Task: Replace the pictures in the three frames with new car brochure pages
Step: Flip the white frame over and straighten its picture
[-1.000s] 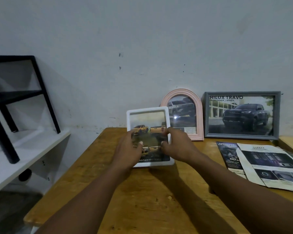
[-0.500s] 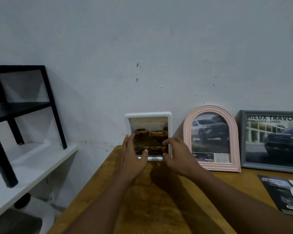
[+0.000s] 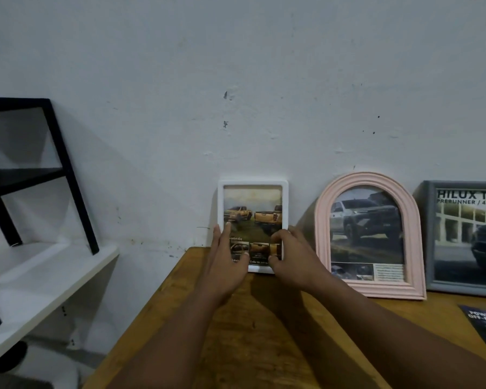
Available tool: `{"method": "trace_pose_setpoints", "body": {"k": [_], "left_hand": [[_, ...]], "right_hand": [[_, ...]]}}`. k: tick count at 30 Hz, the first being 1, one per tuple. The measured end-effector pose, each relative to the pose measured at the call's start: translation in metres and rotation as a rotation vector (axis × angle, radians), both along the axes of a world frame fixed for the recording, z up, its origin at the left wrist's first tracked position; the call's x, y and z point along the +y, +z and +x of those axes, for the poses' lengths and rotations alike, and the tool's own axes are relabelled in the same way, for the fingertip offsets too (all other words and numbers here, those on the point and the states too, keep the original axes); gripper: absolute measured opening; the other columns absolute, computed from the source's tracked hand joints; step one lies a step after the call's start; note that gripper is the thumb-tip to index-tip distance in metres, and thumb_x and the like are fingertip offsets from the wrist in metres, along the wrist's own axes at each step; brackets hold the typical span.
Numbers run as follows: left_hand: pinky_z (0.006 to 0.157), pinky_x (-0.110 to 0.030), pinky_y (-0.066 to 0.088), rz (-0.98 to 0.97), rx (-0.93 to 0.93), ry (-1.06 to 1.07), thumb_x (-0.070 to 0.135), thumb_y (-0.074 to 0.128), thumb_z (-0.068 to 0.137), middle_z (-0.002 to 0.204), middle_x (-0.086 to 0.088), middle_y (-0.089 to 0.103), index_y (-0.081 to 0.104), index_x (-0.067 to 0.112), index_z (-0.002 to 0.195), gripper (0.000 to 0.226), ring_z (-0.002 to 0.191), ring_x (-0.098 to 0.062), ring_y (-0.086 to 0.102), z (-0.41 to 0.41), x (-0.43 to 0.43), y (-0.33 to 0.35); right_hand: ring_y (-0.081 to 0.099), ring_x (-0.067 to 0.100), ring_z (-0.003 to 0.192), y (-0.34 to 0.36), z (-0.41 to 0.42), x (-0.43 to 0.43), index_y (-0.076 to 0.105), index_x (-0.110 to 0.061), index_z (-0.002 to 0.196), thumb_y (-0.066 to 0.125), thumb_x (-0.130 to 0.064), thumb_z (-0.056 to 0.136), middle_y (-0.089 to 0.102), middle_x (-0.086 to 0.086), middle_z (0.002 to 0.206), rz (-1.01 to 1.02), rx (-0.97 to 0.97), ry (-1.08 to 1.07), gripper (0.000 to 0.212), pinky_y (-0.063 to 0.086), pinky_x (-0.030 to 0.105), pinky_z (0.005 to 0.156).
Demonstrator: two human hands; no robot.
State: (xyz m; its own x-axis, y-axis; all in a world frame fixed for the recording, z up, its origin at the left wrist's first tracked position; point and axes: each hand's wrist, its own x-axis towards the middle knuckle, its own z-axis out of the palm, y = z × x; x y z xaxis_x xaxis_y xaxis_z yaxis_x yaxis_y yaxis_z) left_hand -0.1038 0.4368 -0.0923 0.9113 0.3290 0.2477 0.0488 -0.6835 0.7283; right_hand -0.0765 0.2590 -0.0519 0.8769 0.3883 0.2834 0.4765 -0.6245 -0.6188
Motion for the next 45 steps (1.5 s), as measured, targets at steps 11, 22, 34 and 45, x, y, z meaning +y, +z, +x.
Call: {"method": "trace_pose_setpoints", "body": {"k": [11, 22, 34, 45], "left_hand": [[0.121, -0.05, 0.032, 0.058, 0.123, -0.071, 0.034, 0.059, 0.101, 0.171, 0.002, 0.014, 0.007, 0.036, 0.163, 0.081, 0.155, -0.028, 0.022, -0.045, -0.039, 0.023], [0.107, -0.047, 0.049, 0.03, 0.21, -0.242, 0.031, 0.064, 0.097, 0.157, 0.002, 0.042, 0.034, 0.039, 0.154, 0.065, 0.136, -0.022, 0.048, -0.135, -0.166, 0.02], [0.105, -0.045, 0.05, 0.155, 0.221, -0.376, 0.034, 0.062, 0.097, 0.143, 0.003, 0.056, 0.045, 0.034, 0.148, 0.054, 0.131, -0.018, 0.052, -0.188, -0.264, 0.006], [0.107, -0.043, 0.048, 0.211, 0.239, -0.423, 0.03, 0.06, 0.099, 0.146, -0.001, 0.054, 0.042, 0.03, 0.151, 0.056, 0.133, -0.02, 0.051, -0.185, -0.299, 0.014]], "right_hand": [[0.061, 0.019, 0.102, 0.036, -0.038, -0.036, 0.054, -0.018, 0.132, 0.067, -0.021, 0.091, 0.062, 0.005, 0.122, -0.11, 0.083, 0.037, 0.044, 0.048, 0.019, 0.073], [0.06, 0.018, 0.104, 0.032, -0.131, -0.173, 0.064, -0.022, 0.117, 0.068, -0.026, 0.089, 0.064, 0.003, 0.118, -0.318, 0.152, -0.04, 0.029, 0.054, 0.035, 0.09], [0.058, 0.016, 0.112, 0.002, -0.205, -0.268, 0.06, -0.027, 0.126, 0.072, -0.032, 0.086, 0.061, -0.005, 0.121, -0.525, 0.295, -0.028, 0.043, 0.05, 0.03, 0.091], [0.06, 0.013, 0.102, 0.02, -0.222, -0.317, 0.063, -0.024, 0.115, 0.066, -0.009, 0.088, 0.064, -0.001, 0.115, -0.414, 0.207, -0.134, 0.031, 0.054, 0.026, 0.084]]}}
